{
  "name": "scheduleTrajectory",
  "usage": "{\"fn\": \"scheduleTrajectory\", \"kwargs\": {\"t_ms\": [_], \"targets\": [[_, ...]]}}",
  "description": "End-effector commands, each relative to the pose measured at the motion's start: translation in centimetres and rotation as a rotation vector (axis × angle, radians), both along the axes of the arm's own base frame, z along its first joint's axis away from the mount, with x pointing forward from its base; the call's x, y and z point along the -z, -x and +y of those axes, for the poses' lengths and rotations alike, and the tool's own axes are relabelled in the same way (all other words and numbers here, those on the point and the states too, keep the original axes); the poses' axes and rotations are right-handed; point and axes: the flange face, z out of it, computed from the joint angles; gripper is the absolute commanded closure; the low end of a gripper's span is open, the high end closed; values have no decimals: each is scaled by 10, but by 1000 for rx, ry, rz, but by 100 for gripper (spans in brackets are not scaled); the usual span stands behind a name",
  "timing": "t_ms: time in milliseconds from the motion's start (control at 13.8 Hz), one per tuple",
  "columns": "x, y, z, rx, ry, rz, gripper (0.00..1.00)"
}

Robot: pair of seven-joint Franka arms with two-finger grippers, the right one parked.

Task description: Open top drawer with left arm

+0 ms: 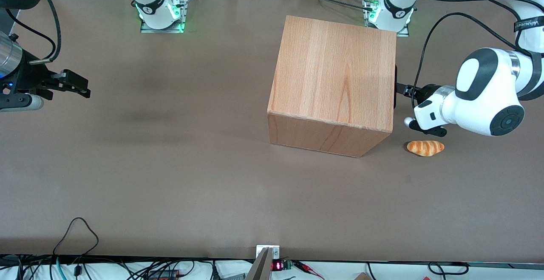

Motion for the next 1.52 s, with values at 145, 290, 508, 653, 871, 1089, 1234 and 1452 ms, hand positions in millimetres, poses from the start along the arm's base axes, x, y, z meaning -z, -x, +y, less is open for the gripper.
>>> {"fn": "scheduleTrajectory", "kwargs": {"t_ms": [145, 290, 508, 653, 871, 1089, 1234, 1452], "targets": [[15, -3, -11, 4, 65, 21, 0], [20, -6, -11, 1, 69, 5, 0], [31, -11, -9, 4, 71, -3, 0], [34, -15, -2, -6, 63, -8, 0], [33, -18, 8, -18, 52, -15, 0], [31, -24, 33, -45, 30, -27, 0], [32, -25, 48, -59, 15, -28, 0], [27, -29, 73, -95, -20, -49, 0]]}}
